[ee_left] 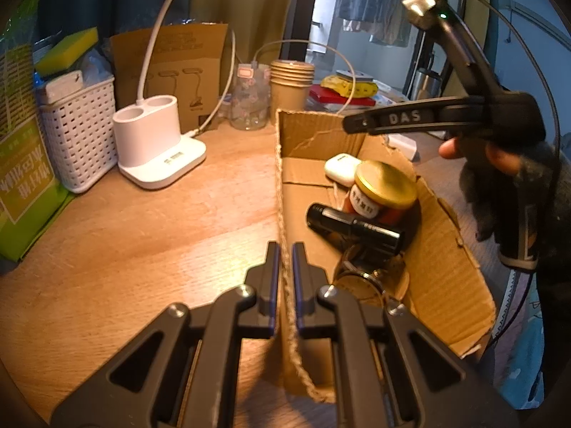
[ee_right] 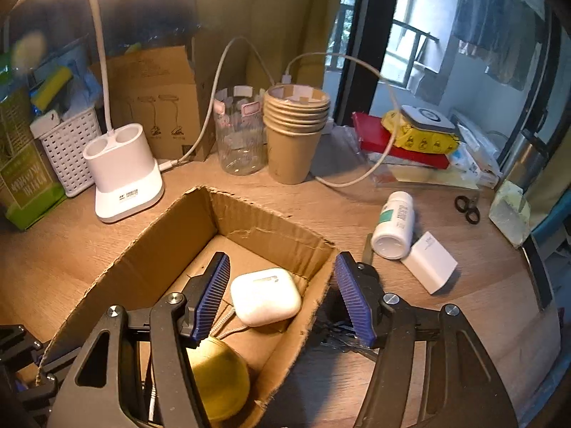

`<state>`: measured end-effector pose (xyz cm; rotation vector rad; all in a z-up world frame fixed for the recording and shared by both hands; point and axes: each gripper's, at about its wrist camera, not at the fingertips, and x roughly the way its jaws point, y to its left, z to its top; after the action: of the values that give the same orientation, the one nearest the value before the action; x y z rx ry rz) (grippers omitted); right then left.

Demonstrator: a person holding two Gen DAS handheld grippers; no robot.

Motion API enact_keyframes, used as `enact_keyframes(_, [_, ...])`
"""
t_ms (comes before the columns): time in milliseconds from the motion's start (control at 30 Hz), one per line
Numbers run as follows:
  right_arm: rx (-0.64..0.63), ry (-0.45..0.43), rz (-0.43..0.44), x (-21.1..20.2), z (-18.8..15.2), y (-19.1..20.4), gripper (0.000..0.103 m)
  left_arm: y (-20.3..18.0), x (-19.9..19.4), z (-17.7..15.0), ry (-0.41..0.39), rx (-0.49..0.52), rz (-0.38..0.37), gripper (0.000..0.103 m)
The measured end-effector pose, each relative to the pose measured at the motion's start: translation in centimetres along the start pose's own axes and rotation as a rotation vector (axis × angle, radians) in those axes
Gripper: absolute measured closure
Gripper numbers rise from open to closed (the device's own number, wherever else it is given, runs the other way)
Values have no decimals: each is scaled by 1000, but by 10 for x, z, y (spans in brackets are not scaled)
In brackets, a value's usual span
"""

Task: Organize rigid objects
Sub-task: 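Move the right gripper to the white rectangular charger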

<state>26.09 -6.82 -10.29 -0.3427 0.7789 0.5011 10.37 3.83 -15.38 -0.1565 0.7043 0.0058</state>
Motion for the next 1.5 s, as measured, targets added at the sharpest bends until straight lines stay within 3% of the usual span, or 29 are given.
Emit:
enact_keyframes(500, [91, -91, -64, -29, -6, -42, 38, -1, -2, 0, -3, 7, 11, 96])
enact_keyframes(1067, [197, -46, -49, -2, -24, -85, 38, -1, 3, 0, 10, 18, 33, 96])
enact_keyframes(1500, [207, -14, -127, 25, -31, -118, 38, -2, 7, 0, 22, 22, 56, 96])
